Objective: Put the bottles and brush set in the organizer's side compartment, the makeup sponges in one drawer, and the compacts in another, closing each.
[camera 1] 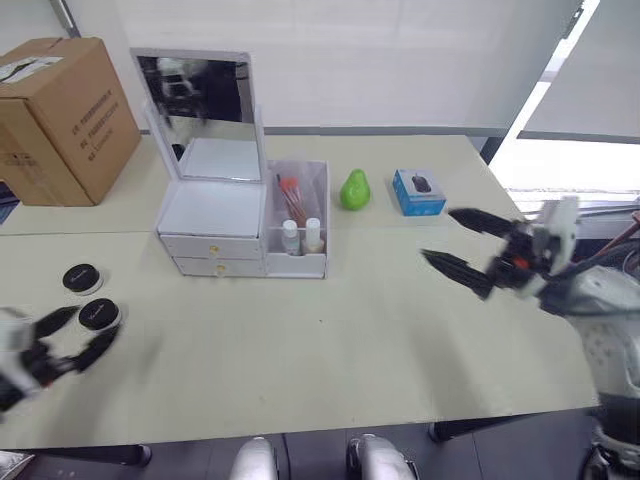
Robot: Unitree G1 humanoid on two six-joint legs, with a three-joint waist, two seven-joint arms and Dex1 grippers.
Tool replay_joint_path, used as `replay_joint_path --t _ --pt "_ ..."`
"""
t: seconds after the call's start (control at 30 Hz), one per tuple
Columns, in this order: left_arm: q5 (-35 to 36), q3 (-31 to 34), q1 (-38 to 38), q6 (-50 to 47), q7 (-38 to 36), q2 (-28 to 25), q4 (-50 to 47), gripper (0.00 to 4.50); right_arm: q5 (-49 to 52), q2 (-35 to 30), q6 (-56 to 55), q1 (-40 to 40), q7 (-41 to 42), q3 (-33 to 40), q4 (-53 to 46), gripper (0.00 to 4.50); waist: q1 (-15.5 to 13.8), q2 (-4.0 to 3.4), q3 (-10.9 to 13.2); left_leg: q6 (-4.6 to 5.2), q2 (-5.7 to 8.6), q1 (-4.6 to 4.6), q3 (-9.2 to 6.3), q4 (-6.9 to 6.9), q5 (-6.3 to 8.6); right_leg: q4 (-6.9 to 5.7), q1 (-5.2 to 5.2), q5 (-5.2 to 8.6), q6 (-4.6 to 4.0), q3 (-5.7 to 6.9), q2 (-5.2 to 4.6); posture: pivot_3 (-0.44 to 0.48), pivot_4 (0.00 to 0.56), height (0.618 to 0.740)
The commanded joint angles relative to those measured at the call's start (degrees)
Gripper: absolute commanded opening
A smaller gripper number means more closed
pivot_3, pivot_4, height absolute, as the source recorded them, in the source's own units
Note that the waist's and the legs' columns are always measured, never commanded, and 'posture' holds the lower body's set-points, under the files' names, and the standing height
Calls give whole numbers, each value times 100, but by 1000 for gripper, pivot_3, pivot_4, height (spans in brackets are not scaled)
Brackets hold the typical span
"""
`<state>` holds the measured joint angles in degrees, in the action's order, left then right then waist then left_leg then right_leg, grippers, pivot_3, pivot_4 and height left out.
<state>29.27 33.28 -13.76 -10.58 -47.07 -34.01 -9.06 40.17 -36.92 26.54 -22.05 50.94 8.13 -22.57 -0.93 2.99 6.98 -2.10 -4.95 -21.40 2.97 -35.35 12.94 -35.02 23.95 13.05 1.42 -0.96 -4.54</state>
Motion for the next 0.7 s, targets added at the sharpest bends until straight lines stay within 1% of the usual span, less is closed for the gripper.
replay_joint_path --t 0.03,0.07,0.1,0.17,0.23,0.33,0.43,0.57,0.7 --pt "-364 -675 337 43 1249 801 -953 4483 227 253 334 -357 -163 -496 -407 4500 -34 2 -2 1 2 -3 -1 -8 0 0 -5 -2 0 -2 0 0 150 729" --pt "-541 -923 434 58 1604 1130 -1093 4483 229 317 376 -439 -140 -640 -451 4500 -40 -3 -2 1 1 -14 -6 -23 0 -3 -4 -8 -6 -1 3 0 150 729" --pt "-695 -1144 516 47 1918 1417 -1185 4483 214 363 393 -504 -105 -762 -485 4500 -45 -1 -9 2 0 -25 -19 -48 -1 -5 -4 -28 -37 -2 11 0 150 729" --pt "-1219 -1572 670 152 2445 1818 -1189 4483 180 460 356 -584 -64 -901 -492 4500 -40 1 -11 4 4 -37 -39 -83 -2 -4 -18 -34 -37 -3 15 0 150 729" --pt "-1776 -1948 849 194 2937 2078 -1068 4483 131 571 295 -631 -36 -1055 -497 4500 -32 3 -12 5 7 -35 -47 -92 -2 2 -32 -33 -38 -2 16 0 150 729" --pt "-2163 -2272 1088 199 3338 2313 -743 4483 -69 626 168 -588 89 -1289 -493 4500 -12 -5 -14 6 14 -31 -68 -92 -2 3 -37 -31 -39 -1 22 0 150 729" --pt "-2271 -2330 1385 371 3587 2489 -154 4483 -241 670 87 -548 157 -1457 -457 4500 20 -9 -14 7 15 -28 -80 -92 -1 3 -40 -28 -35 2 26 0 150 729" --pt "-2432 -2390 1675 596 3700 2474 516 4483 -313 693 103 -530 140 -1468 -458 4500 23 -9 -14 8 19 -28 -92 -92 -1 3 -44 -29 -33 6 28 0 150 729" --pt "-2473 -2428 1800 813 3708 2450 755 4483 -362 678 125 -505 85 -1425 -480 4500 21 -10 -14 8 20 -28 -95 -92 -1 5 -45 -28 -34 9 26 0 150 729"
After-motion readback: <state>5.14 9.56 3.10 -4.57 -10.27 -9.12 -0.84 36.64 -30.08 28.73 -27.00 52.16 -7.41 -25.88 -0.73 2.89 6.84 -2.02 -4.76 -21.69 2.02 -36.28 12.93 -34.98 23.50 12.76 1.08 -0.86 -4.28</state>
